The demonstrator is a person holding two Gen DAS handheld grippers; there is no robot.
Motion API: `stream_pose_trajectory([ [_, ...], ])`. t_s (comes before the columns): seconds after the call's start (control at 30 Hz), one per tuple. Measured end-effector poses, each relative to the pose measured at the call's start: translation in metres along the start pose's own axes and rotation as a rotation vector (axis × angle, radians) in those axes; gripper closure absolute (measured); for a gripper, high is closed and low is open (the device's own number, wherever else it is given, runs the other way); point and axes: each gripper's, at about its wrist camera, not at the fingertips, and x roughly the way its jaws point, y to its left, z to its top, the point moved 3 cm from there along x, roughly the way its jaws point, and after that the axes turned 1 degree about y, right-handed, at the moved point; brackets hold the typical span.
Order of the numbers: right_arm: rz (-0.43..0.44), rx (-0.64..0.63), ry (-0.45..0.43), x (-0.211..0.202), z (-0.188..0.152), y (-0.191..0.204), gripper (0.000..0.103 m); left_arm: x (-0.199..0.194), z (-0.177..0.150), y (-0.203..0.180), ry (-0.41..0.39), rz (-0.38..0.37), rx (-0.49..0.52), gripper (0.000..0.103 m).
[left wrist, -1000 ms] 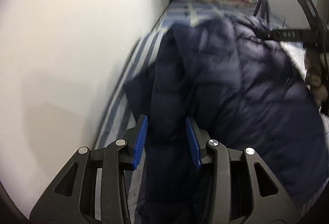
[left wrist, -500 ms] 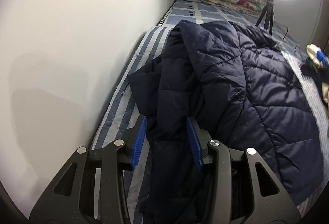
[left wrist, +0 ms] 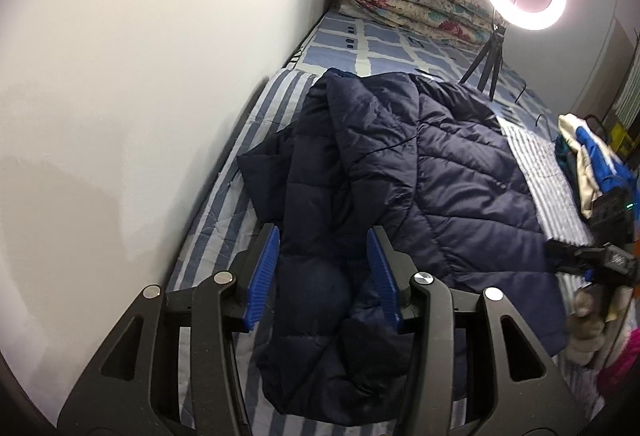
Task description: Fold large clothes
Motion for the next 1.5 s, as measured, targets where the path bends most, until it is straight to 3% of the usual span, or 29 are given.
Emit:
stream_pose_trajectory([
  [0.07,-0.035,-0.018,0.013,0.009,-0.002,0.008,0.023,-0.002,0.003,0.003,0.019,-0.042,-0.049,0.055],
  [0.13,-0.063,-0.02,0.028,0.012,-0.005,0.012,0.05,-0.008,0.003,0.002,0.031,-0.068,-0.068,0.052],
  [0.23,-0.082,-0.008,0.037,0.004,-0.01,0.017,0.079,-0.018,0.006,-0.002,0.013,-0.057,-0.055,0.05],
  [0.4,-0.188,-0.074,0.078,-0.022,-0.023,0.032,0.087,-0.031,0.007,0.001,0.018,-0.098,-0.099,0.043],
  [0.6,-0.274,-0.081,0.107,-0.083,-0.048,0.031,0.087,-0.017,-0.003,-0.004,0.097,-0.2,-0.161,0.038],
  [0.7,-0.322,-0.067,0.12,-0.117,-0.07,0.015,0.087,0.001,-0.017,-0.018,0.166,-0.279,-0.169,0.031],
  [0.8,-0.341,-0.057,0.107,-0.131,-0.083,0.007,0.083,0.028,-0.035,-0.028,0.252,-0.372,-0.224,0.031],
  [0.87,-0.365,-0.066,0.082,-0.13,-0.085,0.006,0.074,0.044,-0.045,-0.027,0.292,-0.405,-0.293,0.031],
  [0.93,-0.405,-0.084,0.069,-0.122,-0.088,0.011,0.053,0.057,-0.054,-0.025,0.323,-0.451,-0.353,0.031],
  [1.0,-0.395,-0.085,0.063,-0.108,-0.088,0.015,0.044,0.063,-0.058,-0.024,0.316,-0.481,-0.385,0.03],
  [1.17,-0.393,-0.078,0.053,-0.1,-0.081,0.004,0.037,0.064,-0.056,-0.03,0.327,-0.604,-0.431,0.029],
  [1.5,-0.402,-0.085,0.051,-0.086,-0.08,0.009,0.033,0.069,-0.05,-0.078,0.377,-0.663,-0.371,0.026],
])
